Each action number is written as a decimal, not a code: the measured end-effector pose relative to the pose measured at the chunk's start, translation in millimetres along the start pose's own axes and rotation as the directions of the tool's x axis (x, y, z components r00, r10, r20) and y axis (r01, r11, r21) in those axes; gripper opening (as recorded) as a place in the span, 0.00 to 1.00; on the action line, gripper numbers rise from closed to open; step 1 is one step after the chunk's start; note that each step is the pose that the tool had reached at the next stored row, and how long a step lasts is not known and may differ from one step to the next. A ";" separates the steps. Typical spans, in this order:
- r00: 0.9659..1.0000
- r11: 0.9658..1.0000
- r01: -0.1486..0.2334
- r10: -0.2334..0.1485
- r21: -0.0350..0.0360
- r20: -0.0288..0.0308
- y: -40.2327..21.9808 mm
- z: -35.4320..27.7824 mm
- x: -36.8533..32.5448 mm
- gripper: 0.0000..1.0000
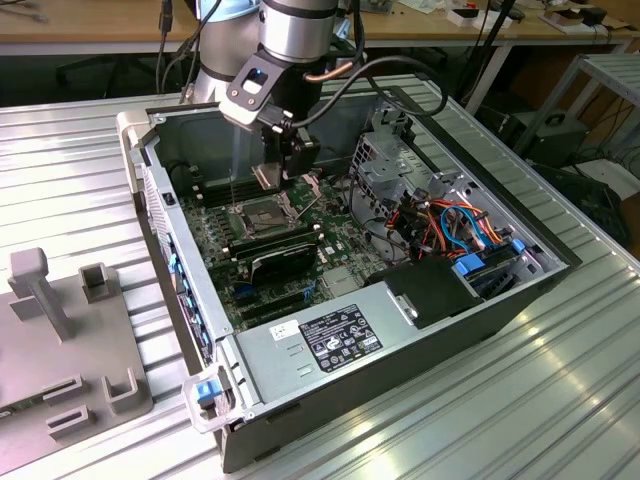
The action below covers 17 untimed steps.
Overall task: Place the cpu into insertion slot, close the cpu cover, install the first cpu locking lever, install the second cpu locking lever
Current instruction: 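Place the cpu into insertion slot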
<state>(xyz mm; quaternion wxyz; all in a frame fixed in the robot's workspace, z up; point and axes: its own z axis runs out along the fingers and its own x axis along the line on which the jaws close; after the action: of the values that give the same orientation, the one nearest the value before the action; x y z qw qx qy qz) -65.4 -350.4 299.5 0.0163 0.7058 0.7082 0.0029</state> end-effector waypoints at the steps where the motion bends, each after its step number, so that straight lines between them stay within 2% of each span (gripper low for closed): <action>1: 1.000 1.000 0.000 0.000 0.000 0.000 0.0 0.8 0.0 0.55; 4: 1.000 1.000 0.000 0.000 0.000 0.000 -0.1 4.9 0.1 0.55; 6: 1.000 1.000 0.000 0.000 0.000 0.000 -0.2 13.5 0.3 0.55; 8: 1.000 1.000 0.000 0.000 0.000 0.000 -0.3 17.5 0.4 0.55; 17: 1.000 1.000 0.000 0.000 0.000 0.000 -0.3 18.8 0.9 0.55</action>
<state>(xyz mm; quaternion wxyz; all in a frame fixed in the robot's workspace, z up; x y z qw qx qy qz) -65.1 -349.8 280.6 0.0160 0.7058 0.7082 0.0029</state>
